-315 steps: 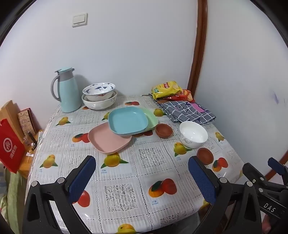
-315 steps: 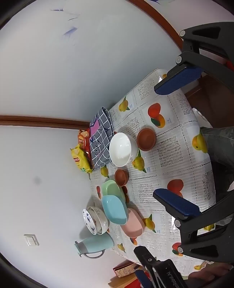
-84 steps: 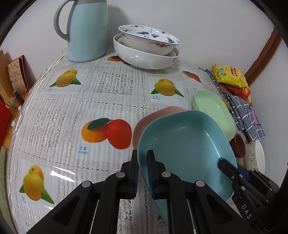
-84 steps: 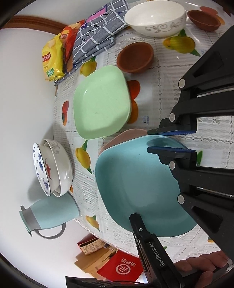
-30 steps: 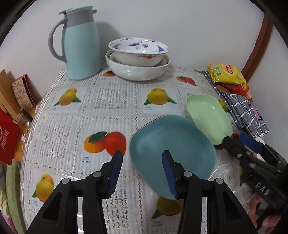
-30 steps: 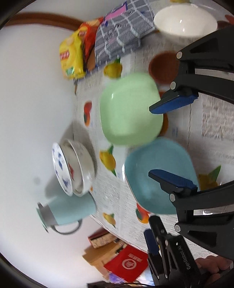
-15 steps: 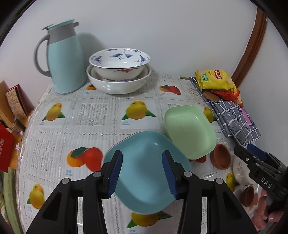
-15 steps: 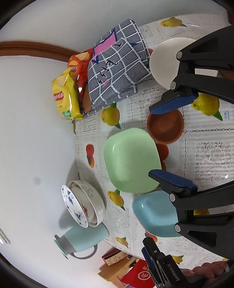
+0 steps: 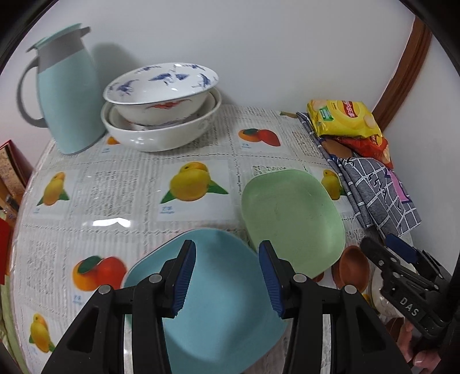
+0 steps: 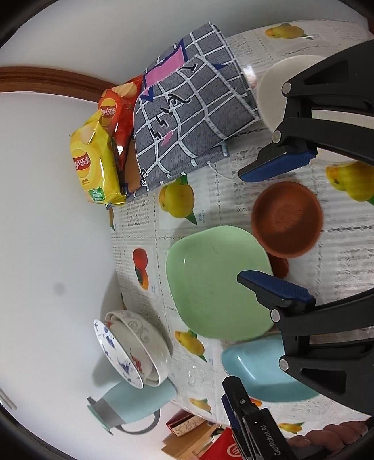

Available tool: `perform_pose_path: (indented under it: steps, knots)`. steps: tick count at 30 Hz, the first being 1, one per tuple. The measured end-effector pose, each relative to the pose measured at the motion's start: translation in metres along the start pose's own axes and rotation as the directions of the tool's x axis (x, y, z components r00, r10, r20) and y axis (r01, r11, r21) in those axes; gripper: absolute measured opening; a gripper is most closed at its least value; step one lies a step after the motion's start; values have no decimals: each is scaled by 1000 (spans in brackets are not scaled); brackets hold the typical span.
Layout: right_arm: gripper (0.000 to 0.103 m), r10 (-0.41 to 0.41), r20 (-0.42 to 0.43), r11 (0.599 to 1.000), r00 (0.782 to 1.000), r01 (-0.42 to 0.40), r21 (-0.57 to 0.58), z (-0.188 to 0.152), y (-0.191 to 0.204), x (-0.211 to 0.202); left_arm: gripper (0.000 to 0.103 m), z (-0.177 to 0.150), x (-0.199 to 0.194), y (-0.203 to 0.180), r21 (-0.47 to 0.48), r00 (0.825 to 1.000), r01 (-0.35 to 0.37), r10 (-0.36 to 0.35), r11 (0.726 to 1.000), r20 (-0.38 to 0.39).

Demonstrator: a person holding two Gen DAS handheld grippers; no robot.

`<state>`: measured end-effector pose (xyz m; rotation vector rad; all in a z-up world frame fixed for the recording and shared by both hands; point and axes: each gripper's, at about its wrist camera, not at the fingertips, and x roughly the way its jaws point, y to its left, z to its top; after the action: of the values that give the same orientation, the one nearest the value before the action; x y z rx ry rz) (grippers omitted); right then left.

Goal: Organize plates and bowls
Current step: 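Move both grippers to the rim of the green plate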

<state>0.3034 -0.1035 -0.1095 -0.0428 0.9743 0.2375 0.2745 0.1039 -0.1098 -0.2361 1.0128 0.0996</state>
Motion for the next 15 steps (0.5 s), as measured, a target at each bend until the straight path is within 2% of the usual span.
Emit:
perform_pose_path:
  steps: [5, 12, 15]
  knots:
    - [63, 0, -21, 1000, 1000, 0, 10, 8, 0, 23, 44, 11, 22, -9, 15, 1000, 8, -7, 1000, -18]
    - [62, -18, -55, 1000, 998, 17, -14, 16, 5, 48, 44, 22, 50, -16, 11, 996, 78, -77, 997, -52]
    - [61, -20, -70, 1000, 997, 18, -21, 18, 7, 57, 44, 25, 60, -18, -1, 997, 56, -56, 998, -60]
